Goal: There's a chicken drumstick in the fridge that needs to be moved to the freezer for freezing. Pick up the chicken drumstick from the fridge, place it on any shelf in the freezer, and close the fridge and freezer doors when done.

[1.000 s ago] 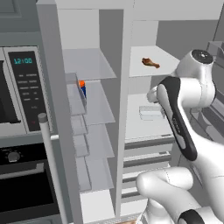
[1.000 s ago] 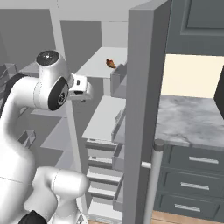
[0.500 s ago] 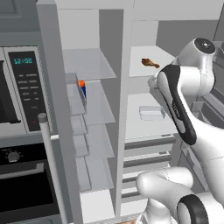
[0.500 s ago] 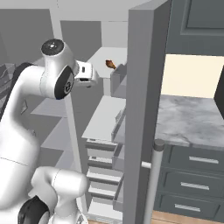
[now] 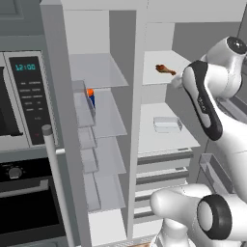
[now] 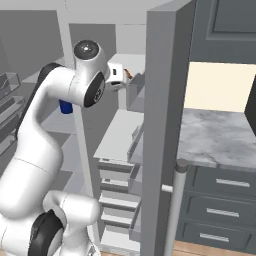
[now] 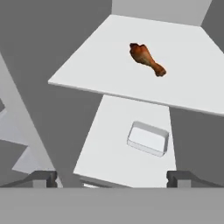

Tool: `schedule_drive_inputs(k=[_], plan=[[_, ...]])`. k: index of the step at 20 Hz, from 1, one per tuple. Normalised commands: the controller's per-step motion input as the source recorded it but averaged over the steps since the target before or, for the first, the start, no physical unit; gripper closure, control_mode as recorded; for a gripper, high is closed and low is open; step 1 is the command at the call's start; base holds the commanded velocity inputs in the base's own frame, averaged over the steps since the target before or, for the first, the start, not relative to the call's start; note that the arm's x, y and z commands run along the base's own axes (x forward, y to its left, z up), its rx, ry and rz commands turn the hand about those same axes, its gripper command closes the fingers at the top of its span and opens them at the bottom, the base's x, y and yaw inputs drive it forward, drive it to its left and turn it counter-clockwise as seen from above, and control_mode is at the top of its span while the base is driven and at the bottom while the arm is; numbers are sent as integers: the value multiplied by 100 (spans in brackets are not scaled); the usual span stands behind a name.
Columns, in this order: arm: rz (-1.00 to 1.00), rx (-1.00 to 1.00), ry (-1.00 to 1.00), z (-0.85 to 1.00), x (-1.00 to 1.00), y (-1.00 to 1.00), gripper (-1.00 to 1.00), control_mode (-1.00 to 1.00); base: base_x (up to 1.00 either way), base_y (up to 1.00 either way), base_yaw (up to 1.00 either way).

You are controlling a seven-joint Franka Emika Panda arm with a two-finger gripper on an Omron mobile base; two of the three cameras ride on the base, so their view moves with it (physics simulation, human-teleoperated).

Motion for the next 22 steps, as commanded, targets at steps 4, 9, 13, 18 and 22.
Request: schedule_drive_inputs(k=[4,9,13,18,22], plan=[[2,0,0,18,37,-23,-100,-100,0,0,0],[5,0,0,11,45,-6,-100,-100,0,0,0],[7,0,-2,2,46,-4,-100,-100,0,0,0],[9,0,-3,-1,51,-8,-100,-100,0,0,0],[5,0,0,-2,43,-3,-100,-100,0,0,0]])
